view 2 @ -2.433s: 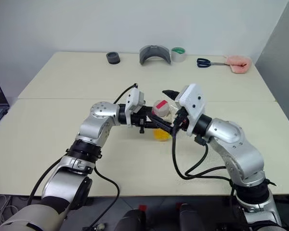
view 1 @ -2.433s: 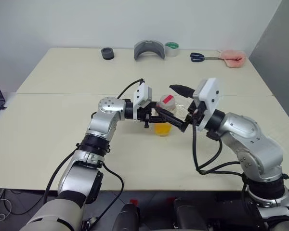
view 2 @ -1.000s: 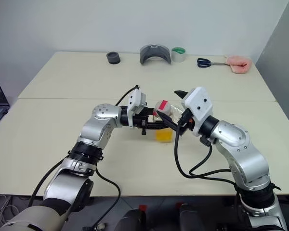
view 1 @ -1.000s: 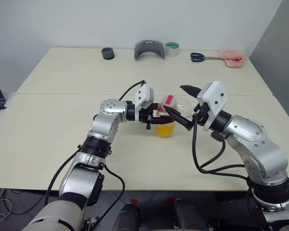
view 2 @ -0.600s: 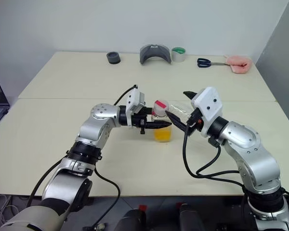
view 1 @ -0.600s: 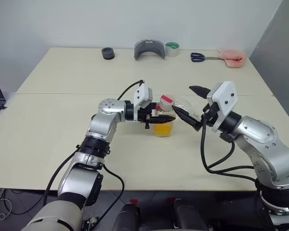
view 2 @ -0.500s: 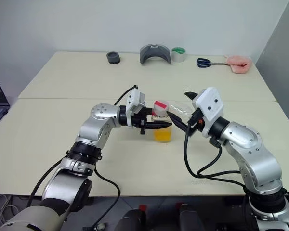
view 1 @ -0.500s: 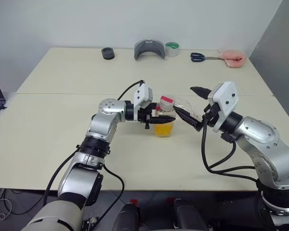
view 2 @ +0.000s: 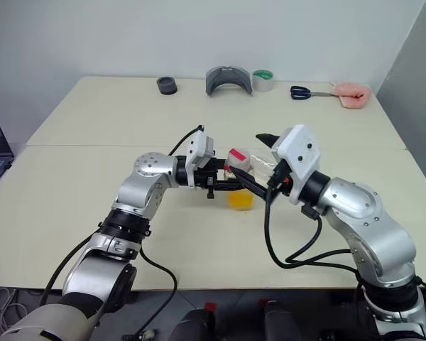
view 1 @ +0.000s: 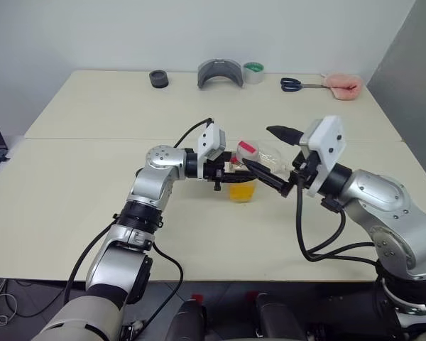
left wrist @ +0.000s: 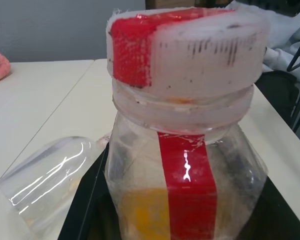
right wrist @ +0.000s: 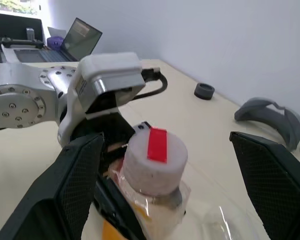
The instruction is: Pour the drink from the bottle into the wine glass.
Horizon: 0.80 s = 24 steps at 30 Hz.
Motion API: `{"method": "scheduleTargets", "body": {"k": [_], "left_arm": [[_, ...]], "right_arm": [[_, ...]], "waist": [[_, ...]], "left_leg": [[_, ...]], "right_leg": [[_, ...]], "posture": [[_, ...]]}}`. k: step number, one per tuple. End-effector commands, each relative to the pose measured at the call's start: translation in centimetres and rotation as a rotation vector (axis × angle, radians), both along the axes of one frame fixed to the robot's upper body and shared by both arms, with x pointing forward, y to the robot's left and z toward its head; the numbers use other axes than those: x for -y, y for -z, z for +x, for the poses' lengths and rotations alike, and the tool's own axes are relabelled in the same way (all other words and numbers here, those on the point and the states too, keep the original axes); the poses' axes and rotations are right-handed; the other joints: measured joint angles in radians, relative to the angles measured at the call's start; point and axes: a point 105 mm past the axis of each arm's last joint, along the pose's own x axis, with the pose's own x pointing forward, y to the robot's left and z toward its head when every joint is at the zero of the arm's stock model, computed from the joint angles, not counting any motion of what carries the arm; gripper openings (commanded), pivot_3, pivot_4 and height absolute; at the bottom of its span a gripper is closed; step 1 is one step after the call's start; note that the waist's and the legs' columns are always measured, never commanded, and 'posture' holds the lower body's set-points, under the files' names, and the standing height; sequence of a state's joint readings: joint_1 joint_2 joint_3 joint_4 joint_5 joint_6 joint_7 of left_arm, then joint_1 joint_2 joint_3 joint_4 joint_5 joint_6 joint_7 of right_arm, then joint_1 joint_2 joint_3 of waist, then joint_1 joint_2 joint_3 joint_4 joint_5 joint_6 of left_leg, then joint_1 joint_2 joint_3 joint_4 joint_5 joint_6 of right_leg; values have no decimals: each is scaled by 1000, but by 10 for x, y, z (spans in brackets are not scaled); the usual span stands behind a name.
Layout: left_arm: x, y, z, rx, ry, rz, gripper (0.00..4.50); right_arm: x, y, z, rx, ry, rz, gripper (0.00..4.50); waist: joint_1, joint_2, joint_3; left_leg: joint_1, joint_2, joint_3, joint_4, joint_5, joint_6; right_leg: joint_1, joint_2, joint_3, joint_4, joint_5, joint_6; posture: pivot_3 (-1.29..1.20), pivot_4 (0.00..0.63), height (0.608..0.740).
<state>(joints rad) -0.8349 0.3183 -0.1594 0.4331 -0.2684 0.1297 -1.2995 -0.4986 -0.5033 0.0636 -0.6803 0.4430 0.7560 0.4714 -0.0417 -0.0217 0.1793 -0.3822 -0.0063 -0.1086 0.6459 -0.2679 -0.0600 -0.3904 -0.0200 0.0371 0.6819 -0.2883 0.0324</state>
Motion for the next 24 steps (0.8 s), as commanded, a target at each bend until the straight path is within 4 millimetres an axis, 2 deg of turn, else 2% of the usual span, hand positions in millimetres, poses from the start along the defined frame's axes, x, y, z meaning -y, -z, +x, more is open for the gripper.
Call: {"method": "scheduleTargets", "body": {"k": [1, 6, 12, 24], "left_arm": [[1, -14, -4, 55, 20, -38, 1796], [1, -14, -4, 56, 20, -38, 1796], [0, -14, -3, 57, 18, -37, 1796], [1, -13, -4, 55, 21, -36, 1796]], "right_arm": [[-7, -4, 0, 49, -4, -20, 4278], [-14, 0, 6, 61, 1, -34, 4278], [-10, -2, 13, 57, 36, 2, 4278], [-2, -1, 16, 36, 69, 24, 4278]], "waist": [[1, 0, 0], [1, 0, 0], [1, 0, 0], [1, 0, 0]], "left_leg": [[0, 0, 0, 0, 0, 0], [0, 0, 0, 0, 0, 0], [0, 0, 0, 0, 0, 0], [0, 0, 0, 0, 0, 0]], "right_leg": [[0, 0, 0, 0, 0, 0], [0, 0, 0, 0, 0, 0], [0, 0, 0, 0, 0, 0], [0, 0, 0, 0, 0, 0]], "posture": [[0, 150, 740], [0, 150, 740], [0, 150, 740], [0, 150, 740]]}}
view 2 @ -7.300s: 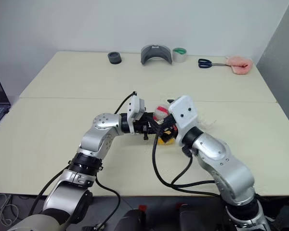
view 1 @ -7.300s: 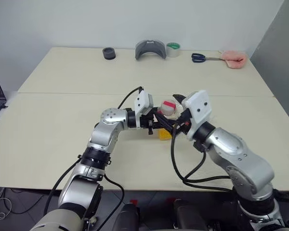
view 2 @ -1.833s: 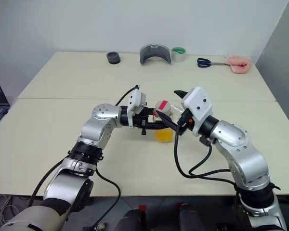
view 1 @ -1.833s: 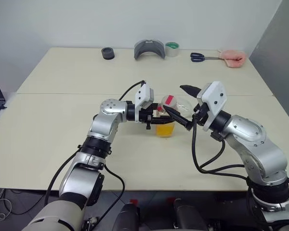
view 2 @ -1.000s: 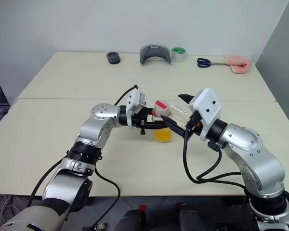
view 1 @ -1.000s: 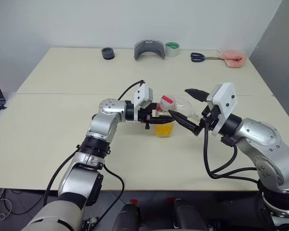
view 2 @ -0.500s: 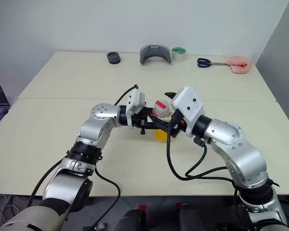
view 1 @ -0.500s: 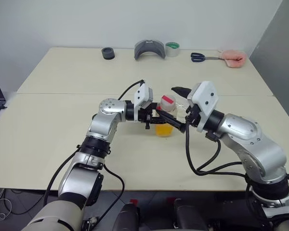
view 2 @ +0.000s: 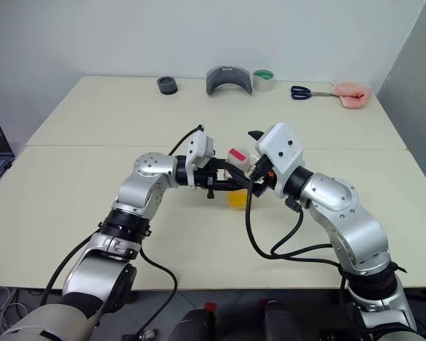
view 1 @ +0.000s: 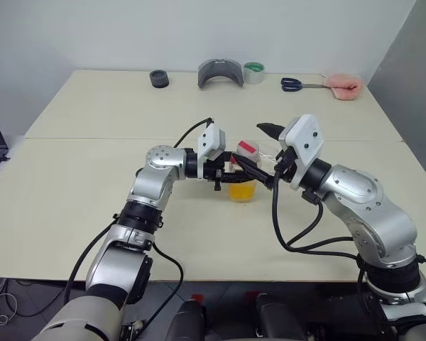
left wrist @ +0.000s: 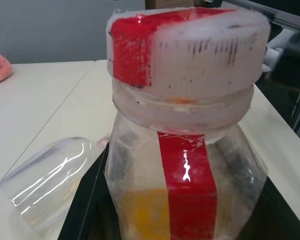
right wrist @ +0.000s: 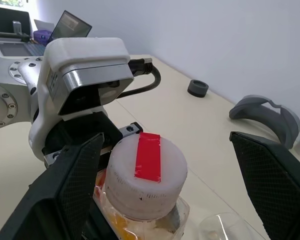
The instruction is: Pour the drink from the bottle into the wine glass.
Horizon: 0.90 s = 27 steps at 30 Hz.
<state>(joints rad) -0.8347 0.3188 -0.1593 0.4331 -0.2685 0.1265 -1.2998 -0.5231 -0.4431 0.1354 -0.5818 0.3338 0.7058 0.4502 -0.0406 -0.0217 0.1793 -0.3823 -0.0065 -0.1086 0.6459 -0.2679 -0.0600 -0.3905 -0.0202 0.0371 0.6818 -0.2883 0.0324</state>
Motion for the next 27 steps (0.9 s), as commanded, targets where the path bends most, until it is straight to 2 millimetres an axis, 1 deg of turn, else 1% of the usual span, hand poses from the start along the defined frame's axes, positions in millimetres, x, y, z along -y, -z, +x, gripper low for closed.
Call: {"method": "scheduleTargets", "body": {"k": [1, 13, 27], "left_arm": [[1, -13, -4, 51, 21, -36, 1796], [1, -12, -4, 50, 19, -36, 1796], [1, -11, -5, 47, 21, -36, 1796]], "right_arm": [[7, -10, -2, 40, 26, 23, 4278], [14, -7, -2, 30, 48, 9, 4278], [20, -10, -4, 18, 56, 28, 4278]], "waist": [[0, 0, 0], [0, 0, 0], [0, 0, 0]], "left_leg": [[0, 0, 0, 0, 0, 0], [0, 0, 0, 0, 0, 0], [0, 0, 0, 0, 0, 0]], "right_leg": [[0, 0, 0, 0, 0, 0], [0, 0, 0, 0, 0, 0], [0, 0, 0, 0, 0, 0]], "posture": [[0, 150, 740], [0, 150, 740], [0, 150, 740]]}}
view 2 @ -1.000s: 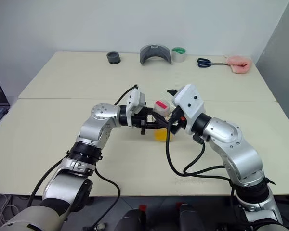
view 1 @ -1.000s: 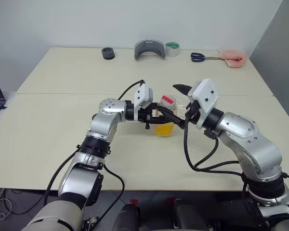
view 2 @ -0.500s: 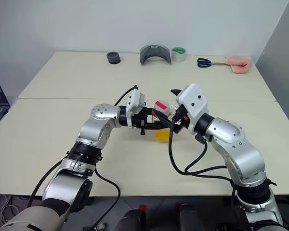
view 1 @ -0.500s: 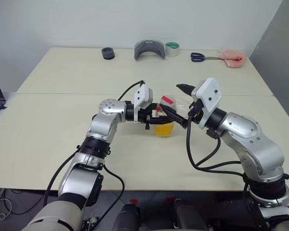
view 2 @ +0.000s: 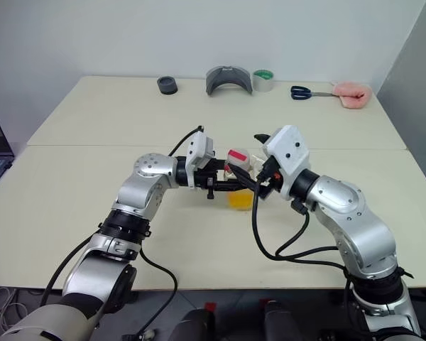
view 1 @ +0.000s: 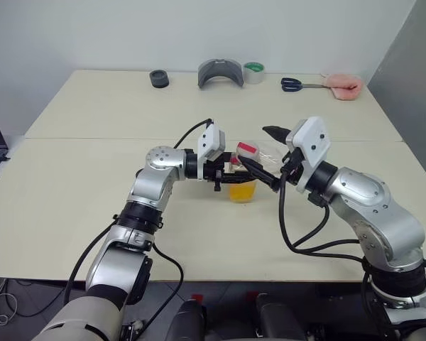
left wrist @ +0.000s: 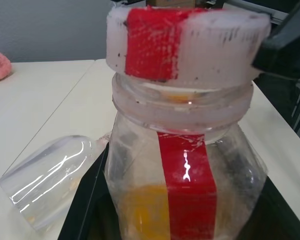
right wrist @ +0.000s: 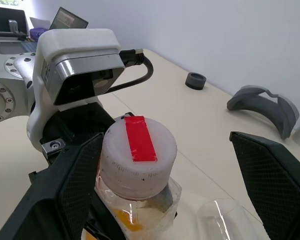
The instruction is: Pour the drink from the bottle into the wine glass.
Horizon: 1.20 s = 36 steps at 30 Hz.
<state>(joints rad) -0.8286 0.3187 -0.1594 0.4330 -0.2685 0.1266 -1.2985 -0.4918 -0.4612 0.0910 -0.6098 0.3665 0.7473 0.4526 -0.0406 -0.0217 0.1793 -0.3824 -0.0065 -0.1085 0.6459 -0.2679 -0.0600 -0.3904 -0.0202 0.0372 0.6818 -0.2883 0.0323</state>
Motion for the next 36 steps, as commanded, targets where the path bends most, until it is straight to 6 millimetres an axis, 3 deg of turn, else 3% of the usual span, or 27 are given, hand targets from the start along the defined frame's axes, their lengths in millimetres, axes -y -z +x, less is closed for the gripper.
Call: {"method": "scheduleTargets", "body": {"k": [1, 36], "left_arm": [[1, -13, -5, 53, 24, -36, 1796], [2, -15, -4, 58, 23, -38, 1796]], "right_arm": [[9, -14, -3, 53, 34, 20, 4278], [19, -9, -3, 44, 60, -13, 4278]], "waist": [[0, 0, 0], [0, 0, 0]], "left_leg": [[0, 0, 0, 0, 0, 0], [0, 0, 0, 0, 0, 0]], "right_leg": [[0, 0, 0, 0, 0, 0], [0, 0, 0, 0, 0, 0]], "posture": [[0, 150, 740], [0, 150, 740]]}}
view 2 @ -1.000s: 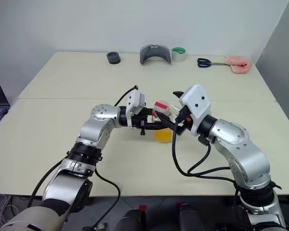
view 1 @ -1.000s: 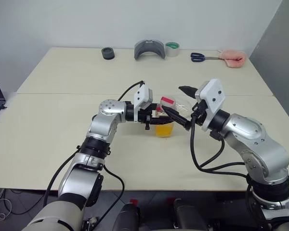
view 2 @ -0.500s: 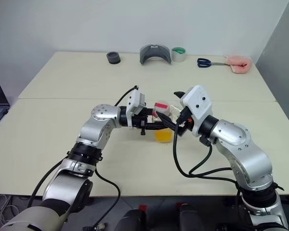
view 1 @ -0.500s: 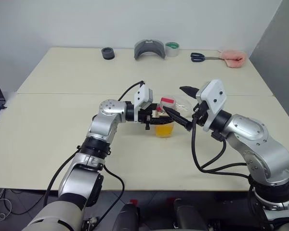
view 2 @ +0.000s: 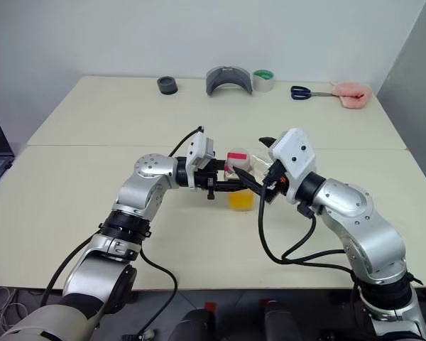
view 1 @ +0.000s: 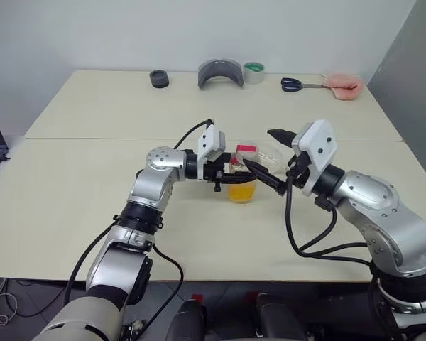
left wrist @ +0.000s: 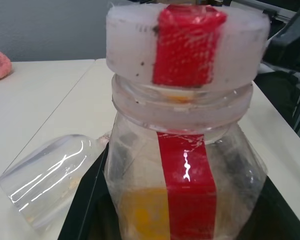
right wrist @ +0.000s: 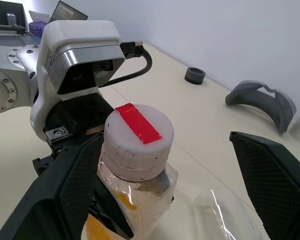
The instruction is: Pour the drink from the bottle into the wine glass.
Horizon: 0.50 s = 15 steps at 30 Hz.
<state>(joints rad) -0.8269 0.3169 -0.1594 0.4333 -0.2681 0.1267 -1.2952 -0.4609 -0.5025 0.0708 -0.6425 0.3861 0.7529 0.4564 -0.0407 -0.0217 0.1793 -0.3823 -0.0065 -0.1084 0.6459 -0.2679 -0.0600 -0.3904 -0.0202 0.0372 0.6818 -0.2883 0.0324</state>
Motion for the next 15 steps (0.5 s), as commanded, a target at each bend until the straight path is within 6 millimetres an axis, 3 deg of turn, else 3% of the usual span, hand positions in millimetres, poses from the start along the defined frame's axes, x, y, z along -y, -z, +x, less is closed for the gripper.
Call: {"method": "scheduleTargets", "body": {"k": [1, 15], "left_arm": [[2, -16, -4, 60, 26, -36, 1796], [1, -16, -4, 63, 21, -35, 1796]], "right_arm": [[11, -11, 2, 45, 49, 8, 4278], [7, -11, -4, 41, -3, 8, 4278]], "waist": [[0, 0, 0], [0, 0, 0]], "left_leg": [[0, 0, 0, 0, 0, 0], [0, 0, 0, 0, 0, 0]], "right_leg": [[0, 0, 0, 0, 0, 0], [0, 0, 0, 0, 0, 0]], "posture": [[0, 150, 740], [0, 150, 740]]}}
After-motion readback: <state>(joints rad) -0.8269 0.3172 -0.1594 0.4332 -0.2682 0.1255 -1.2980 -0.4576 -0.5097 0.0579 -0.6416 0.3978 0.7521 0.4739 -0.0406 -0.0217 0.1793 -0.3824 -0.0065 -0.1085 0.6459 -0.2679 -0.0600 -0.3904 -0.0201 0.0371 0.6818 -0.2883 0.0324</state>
